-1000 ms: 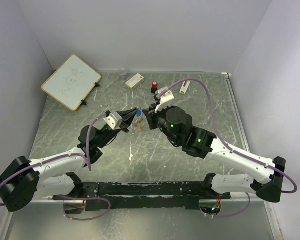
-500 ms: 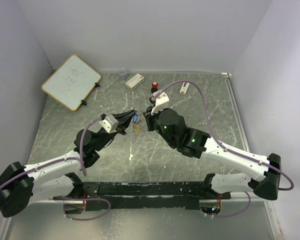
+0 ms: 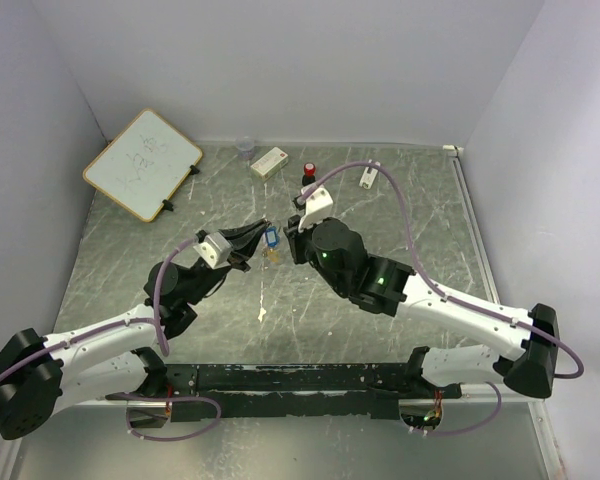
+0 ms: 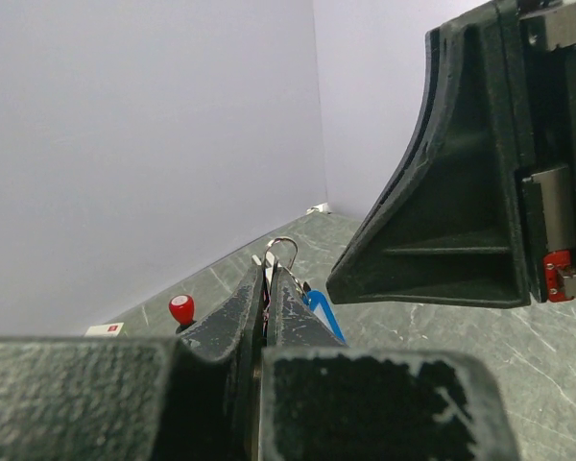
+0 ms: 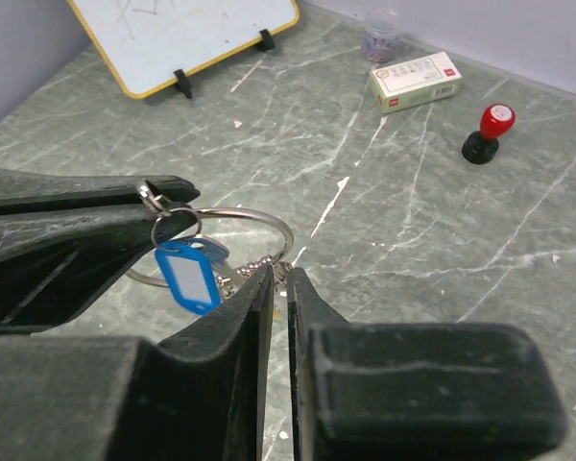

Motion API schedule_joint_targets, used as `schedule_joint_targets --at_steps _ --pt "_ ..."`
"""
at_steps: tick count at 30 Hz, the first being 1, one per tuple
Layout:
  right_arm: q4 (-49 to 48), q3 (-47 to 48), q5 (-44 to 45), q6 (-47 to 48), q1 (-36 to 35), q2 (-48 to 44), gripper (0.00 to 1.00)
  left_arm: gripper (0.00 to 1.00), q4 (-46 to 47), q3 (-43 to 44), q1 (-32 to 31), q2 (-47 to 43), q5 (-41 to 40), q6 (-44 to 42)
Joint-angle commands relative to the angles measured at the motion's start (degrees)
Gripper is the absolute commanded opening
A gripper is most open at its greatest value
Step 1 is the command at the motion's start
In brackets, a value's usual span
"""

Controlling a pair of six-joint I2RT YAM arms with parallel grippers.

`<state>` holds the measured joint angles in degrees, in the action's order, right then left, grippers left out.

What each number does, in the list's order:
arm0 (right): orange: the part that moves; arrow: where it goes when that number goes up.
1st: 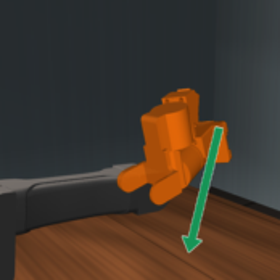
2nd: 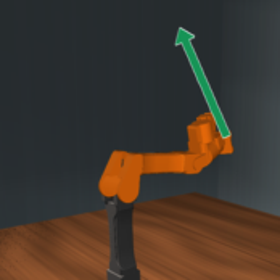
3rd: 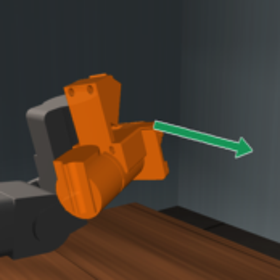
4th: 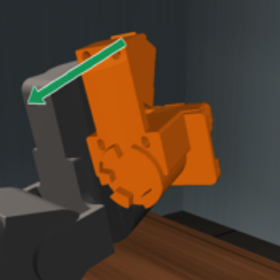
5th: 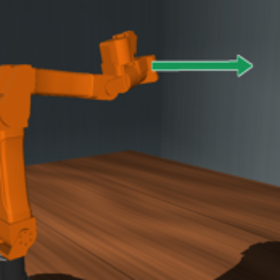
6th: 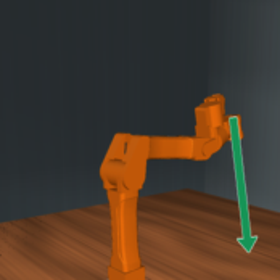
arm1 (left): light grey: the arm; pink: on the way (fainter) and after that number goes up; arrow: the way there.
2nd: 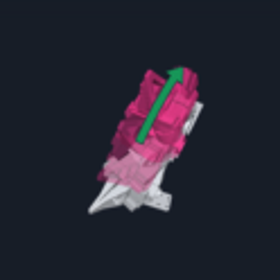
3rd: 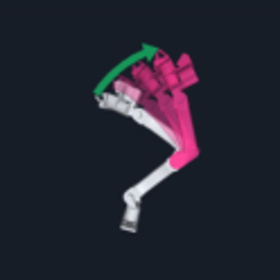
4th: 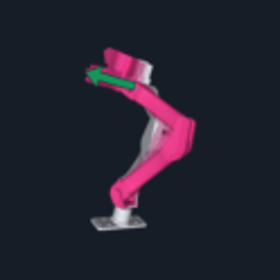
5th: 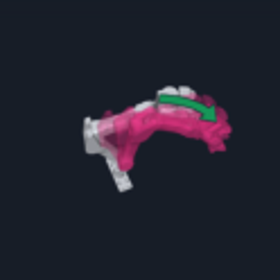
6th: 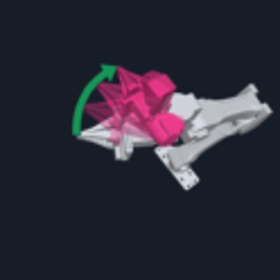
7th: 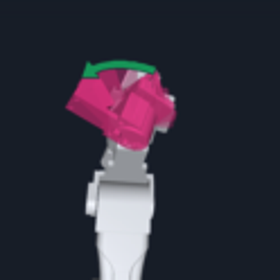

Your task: Remove the keys from the keyring

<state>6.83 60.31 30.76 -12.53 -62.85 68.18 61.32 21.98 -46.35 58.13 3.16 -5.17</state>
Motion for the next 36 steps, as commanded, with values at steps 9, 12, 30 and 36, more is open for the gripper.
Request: schedule_joint_targets --at_steps 9,12,30,36 --pt "-4.4 -2.6 -6.7 -0.2 -0.1 -6.2 0.32 0.07 1.9 0.9 -0.4 0.0 -0.5 -0.9" --pt "-6.4 -6.1 -9.3 0.1 -0.1 -7.2 0.36 0.07 2.0 0.8 -0.4 -0.2 -0.1 -0.5" --pt "-14.5 -7.5 -12.1 2.8 -0.1 -4.4 0.39 0.07 0.8 0.8 -0.5 -3.8 2.7 2.0" --pt "-16.3 -6.4 -12.4 3.7 -0.1 -2.9 0.38 0.07 1.0 0.8 -0.6 -4.4 3.5 2.6"
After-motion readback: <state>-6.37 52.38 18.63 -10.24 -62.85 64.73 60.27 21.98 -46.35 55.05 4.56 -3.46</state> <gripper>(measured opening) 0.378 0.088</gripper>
